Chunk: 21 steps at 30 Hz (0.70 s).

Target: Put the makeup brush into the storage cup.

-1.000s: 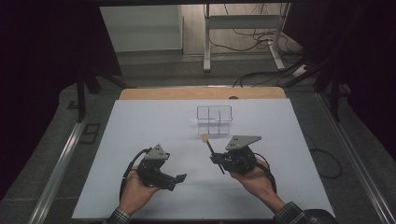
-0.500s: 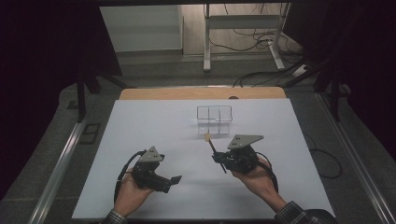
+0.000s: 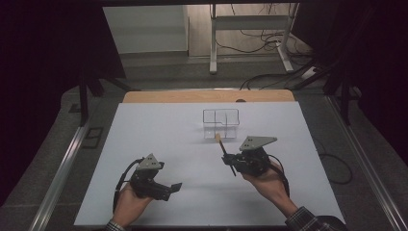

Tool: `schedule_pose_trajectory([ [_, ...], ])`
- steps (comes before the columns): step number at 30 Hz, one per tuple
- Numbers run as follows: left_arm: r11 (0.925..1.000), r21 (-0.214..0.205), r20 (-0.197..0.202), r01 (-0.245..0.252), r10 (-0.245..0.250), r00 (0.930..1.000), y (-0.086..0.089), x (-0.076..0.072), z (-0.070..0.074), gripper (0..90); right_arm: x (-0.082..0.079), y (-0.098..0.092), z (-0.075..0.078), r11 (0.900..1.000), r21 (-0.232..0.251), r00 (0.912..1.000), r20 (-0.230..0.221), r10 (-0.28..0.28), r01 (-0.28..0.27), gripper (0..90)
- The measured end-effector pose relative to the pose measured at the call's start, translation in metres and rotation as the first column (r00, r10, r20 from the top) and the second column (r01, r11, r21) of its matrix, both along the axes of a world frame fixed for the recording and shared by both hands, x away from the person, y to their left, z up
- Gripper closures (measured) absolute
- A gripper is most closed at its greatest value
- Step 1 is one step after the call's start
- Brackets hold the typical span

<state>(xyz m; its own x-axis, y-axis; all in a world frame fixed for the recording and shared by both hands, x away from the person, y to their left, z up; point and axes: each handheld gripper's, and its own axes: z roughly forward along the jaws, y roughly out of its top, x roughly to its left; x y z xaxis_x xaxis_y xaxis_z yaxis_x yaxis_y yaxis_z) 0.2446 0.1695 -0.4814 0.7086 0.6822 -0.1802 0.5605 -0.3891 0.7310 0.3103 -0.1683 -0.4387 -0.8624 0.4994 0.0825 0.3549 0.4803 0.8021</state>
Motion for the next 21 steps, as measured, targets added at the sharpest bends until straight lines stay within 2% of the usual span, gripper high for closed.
schedule_pose_trajectory([
  [10,0.9989,0.035,-0.005,-0.031,0.031,0.9995,0.011,-0.004,-0.003,0.0,0.004,-0.007,0.002,0.9998,0.011,0.9998,0.000,-0.018,0.018,83.0],
  [21,0.9956,0.048,-0.006,-0.080,0.081,0.9967,0.031,-0.009,-0.004,0.0,0.011,-0.016,0.005,0.9984,0.031,0.9988,0.010,-0.048,0.048,82.9],
])
